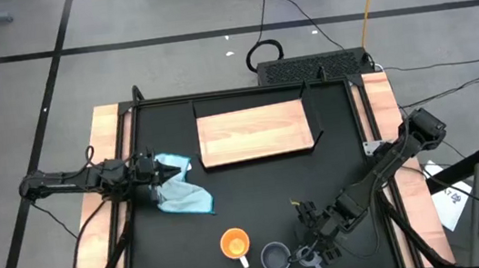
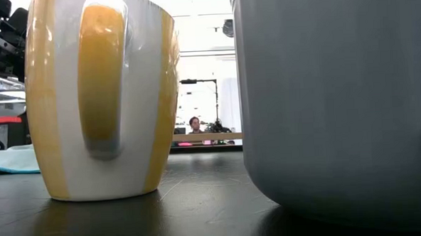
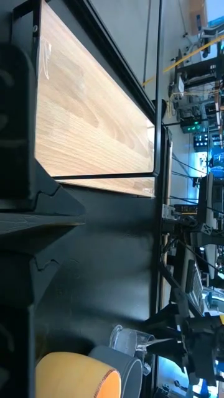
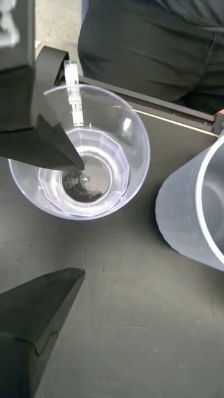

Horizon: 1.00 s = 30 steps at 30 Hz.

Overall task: Stack small to large cups/mugs on shelf
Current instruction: Put the transparent mug on the shelf

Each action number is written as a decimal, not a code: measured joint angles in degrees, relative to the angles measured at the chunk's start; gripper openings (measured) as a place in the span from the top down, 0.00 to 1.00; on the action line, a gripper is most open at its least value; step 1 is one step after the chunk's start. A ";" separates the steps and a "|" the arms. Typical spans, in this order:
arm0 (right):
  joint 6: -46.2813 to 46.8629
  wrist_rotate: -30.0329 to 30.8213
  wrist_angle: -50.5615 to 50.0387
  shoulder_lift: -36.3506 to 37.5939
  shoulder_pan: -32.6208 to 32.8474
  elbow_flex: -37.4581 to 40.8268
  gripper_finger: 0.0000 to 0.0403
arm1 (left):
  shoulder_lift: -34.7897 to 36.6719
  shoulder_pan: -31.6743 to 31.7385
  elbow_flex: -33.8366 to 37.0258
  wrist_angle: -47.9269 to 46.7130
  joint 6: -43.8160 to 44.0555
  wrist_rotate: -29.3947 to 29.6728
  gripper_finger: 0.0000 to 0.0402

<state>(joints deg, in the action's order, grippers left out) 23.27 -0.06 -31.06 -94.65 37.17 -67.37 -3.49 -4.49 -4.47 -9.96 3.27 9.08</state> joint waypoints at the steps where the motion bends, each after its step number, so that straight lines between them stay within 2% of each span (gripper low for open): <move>1: 0.00 -0.01 -0.01 0.00 0.00 0.00 0.35 | 0.00 0.00 0.00 0.00 0.00 0.00 0.92; 12: -1.04 0.01 2.93 0.00 0.00 2.74 0.37 | 0.01 0.00 0.01 -0.02 0.00 0.00 0.92; 30: -0.68 0.01 3.90 0.00 -0.09 3.74 0.62 | 0.00 0.00 0.01 -0.02 0.00 0.00 0.92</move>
<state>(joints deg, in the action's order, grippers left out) 22.59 -0.05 -27.16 -94.65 37.08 -63.64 -3.49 -4.49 -4.46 -9.98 3.27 9.08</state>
